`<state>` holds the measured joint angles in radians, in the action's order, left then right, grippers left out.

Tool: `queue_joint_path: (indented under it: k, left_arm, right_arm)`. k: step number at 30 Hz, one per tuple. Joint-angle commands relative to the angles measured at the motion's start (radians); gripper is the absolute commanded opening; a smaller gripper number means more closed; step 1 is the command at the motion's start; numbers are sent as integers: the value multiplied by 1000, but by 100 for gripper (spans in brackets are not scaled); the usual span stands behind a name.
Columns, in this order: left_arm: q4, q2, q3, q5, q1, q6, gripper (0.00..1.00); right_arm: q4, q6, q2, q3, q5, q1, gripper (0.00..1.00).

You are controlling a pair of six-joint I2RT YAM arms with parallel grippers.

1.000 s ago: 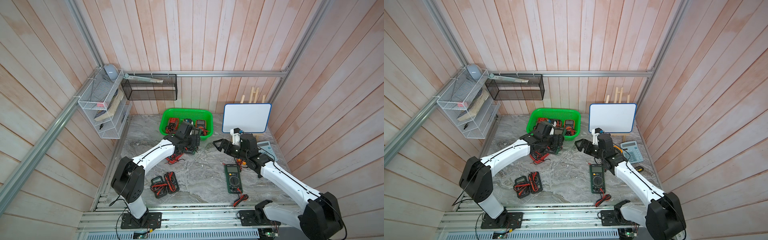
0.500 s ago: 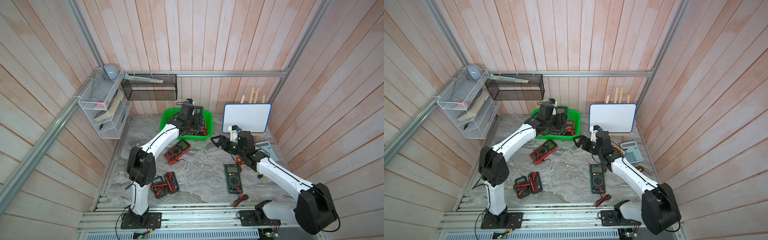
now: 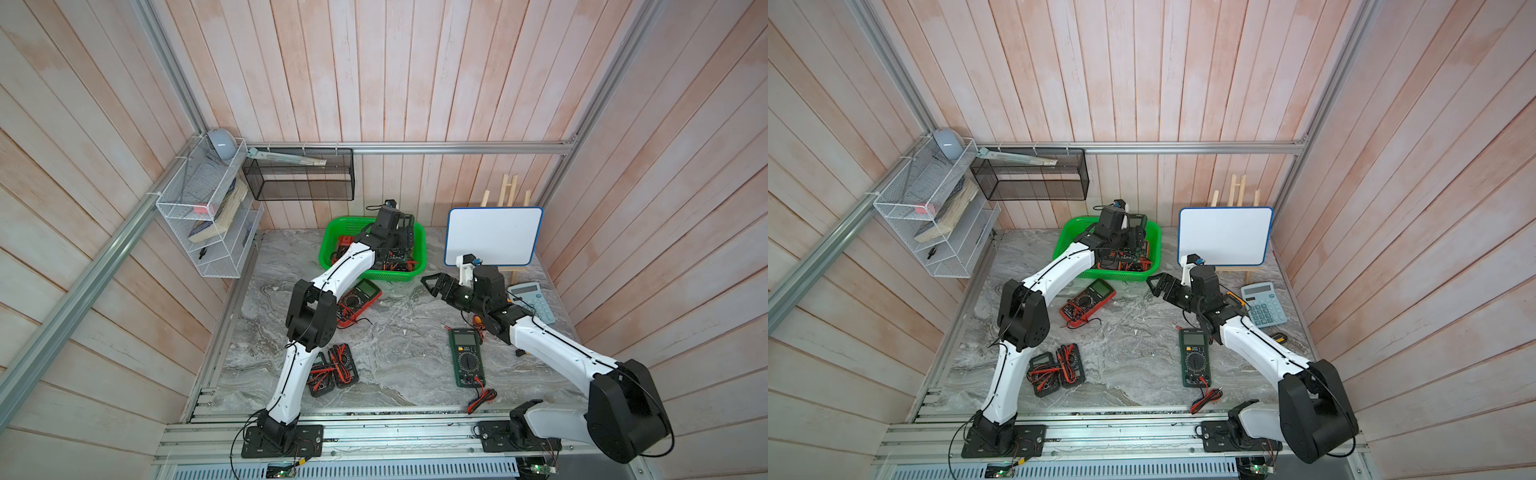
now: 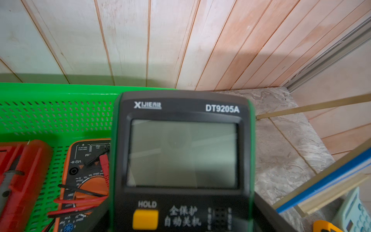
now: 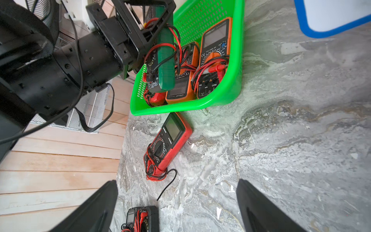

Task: Put the multimeter into the basket
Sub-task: Place the multimeter in the basket.

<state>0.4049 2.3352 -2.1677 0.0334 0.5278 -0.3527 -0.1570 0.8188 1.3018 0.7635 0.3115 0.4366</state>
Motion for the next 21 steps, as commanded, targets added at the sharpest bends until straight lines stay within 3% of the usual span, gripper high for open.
queue_joint_path:
  k: [1, 9, 16, 19, 21]
  left_arm:
    - [-35, 39, -77, 2, 7, -15, 0]
    - [-18, 143, -193, 29, 15, -55, 0]
    - [-5, 193, -208, 67, 14, -92, 4]
    - [2, 214, -212, 71, 15, -97, 14]
    - [6, 228, -217, 59, 14, -100, 29]
  right_arm:
    - [-8, 2, -18, -24, -26, -4, 98]
    - [0, -1, -19, -33, -33, -4, 98]
    - [9, -5, -29, -33, -44, -4, 99]
    - [12, -7, -25, -35, -43, -4, 98]
    - [13, -7, -24, -36, -45, -4, 98]
